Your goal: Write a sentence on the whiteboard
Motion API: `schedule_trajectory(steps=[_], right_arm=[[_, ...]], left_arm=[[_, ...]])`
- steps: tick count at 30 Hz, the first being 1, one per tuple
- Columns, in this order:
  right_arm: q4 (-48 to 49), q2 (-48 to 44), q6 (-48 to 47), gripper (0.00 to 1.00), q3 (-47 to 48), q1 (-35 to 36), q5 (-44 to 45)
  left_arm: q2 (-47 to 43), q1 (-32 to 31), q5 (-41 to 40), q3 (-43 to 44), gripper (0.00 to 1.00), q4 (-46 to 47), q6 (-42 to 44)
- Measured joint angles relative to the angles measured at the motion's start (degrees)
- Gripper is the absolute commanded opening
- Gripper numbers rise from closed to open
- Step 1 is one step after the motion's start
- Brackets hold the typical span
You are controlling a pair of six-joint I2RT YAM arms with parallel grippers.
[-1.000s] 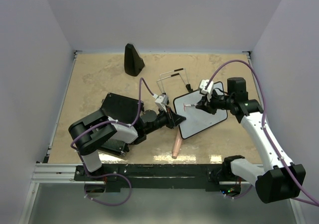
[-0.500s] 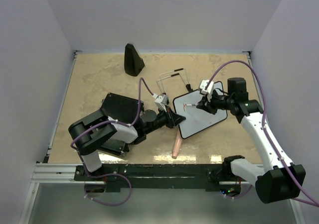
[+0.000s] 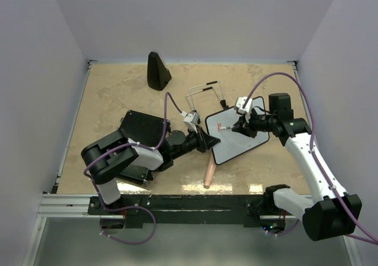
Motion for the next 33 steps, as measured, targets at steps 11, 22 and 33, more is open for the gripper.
schedule_trajectory(steps=[11,22,33], right_arm=[[-0.2,-0.3,0.0,0.0,0.0,0.0,1.8],[-3.4,-0.9,-2.1,0.0,0.0,0.0,3.8],[-5.0,-7.0,-0.9,0.0,4.6,0.1,-0.2]], left_arm=[[0.0,0.0,0.0,0.0,0.0,0.0,0.0],[0.1,0.0,0.0,0.0,0.0,0.1,0.0],[0.1,-0.4,-0.1,0.0,0.0,0.1,0.7]])
